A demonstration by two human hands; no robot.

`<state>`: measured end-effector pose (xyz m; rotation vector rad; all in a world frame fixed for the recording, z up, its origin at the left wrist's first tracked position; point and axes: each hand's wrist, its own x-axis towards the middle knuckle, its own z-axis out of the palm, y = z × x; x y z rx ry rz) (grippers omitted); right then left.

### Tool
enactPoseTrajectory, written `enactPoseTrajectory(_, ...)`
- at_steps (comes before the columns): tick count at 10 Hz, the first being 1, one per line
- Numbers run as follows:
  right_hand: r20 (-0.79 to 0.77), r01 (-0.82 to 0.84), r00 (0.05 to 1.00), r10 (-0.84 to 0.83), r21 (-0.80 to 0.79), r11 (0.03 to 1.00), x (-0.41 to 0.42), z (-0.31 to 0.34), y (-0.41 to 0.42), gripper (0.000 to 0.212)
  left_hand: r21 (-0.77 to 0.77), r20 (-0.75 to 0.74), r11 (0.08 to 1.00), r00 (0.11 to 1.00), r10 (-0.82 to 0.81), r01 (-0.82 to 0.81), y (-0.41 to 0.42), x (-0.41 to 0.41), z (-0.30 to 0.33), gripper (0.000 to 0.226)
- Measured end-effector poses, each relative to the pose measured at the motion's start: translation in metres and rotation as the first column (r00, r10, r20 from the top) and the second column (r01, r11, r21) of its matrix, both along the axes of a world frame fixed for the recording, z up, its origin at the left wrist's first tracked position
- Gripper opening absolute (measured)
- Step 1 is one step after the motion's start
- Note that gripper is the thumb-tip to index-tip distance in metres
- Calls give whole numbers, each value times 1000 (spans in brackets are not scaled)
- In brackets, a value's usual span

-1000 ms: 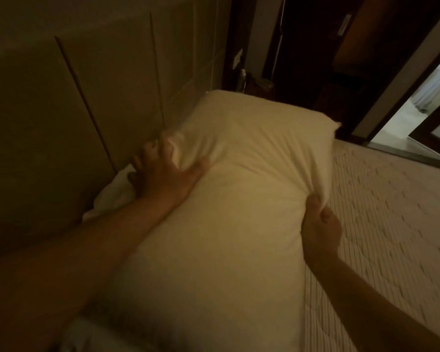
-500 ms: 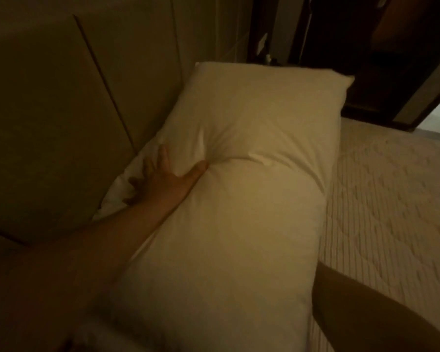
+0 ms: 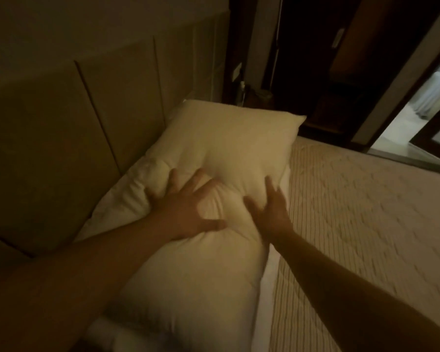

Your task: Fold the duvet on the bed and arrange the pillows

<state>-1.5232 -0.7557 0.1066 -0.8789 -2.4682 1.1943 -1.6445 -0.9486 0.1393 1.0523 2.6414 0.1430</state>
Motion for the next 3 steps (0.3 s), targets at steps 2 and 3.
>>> enactPoseTrajectory(2, 367, -154, 926, 83, 167, 974, 43, 54, 4, 66, -111, -4, 988, 994, 107, -107, -1, 29, 32, 104)
enactPoseTrajectory(3, 398, -188, 915, 62, 286, 939, 75, 80, 12, 64, -44, 3, 993, 994, 109, -109, 1, 51, 48, 97)
